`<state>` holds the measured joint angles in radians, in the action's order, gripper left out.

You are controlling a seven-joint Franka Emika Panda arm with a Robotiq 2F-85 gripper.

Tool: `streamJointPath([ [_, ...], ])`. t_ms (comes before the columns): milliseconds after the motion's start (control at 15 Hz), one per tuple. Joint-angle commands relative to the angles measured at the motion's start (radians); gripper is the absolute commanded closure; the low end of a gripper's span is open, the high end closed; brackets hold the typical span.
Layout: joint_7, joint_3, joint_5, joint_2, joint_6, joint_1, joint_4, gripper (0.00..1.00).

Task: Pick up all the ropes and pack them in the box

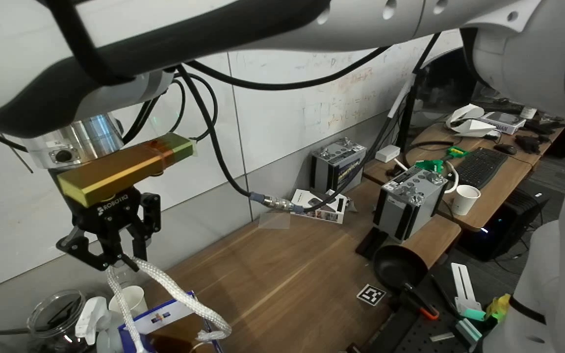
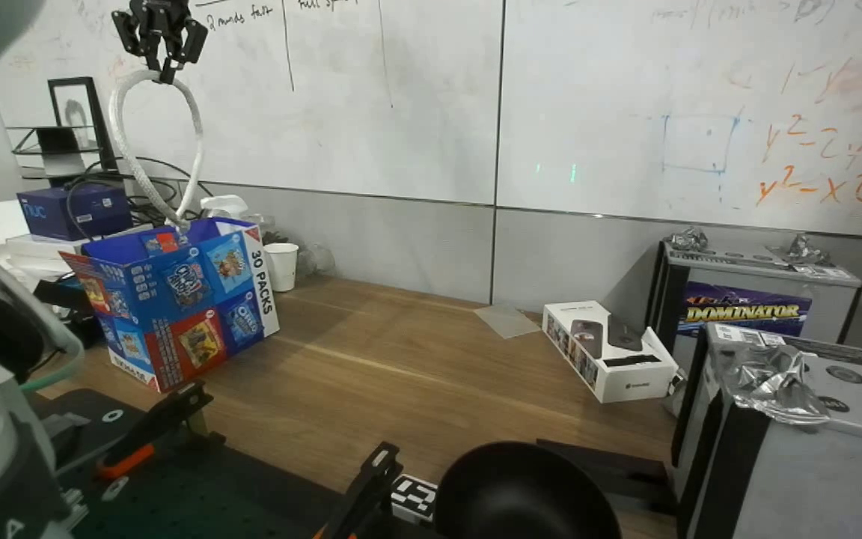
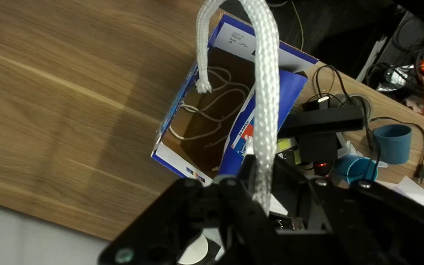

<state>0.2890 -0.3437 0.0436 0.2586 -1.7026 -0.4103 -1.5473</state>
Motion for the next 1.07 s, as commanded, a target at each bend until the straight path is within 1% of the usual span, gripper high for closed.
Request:
streamJointPath([
  [0, 0.028, 0.014, -0.002, 0.058, 0.03, -0.021, 0.076, 0.93],
  [333, 0.023, 0.037, 0.021, 0.103, 0.008, -0.009, 0.081, 0.93],
  [600, 0.008, 0.051, 0.07, 0.129, 0.007, 0.008, 0.093, 0.93],
  [867, 0.043, 0.06, 0.128, 0.145, -0.01, 0.011, 0.094, 0.95],
  [1000, 0.063, 0.063, 0.149, 0.139, -0.046, 0.007, 0.074, 0.95],
])
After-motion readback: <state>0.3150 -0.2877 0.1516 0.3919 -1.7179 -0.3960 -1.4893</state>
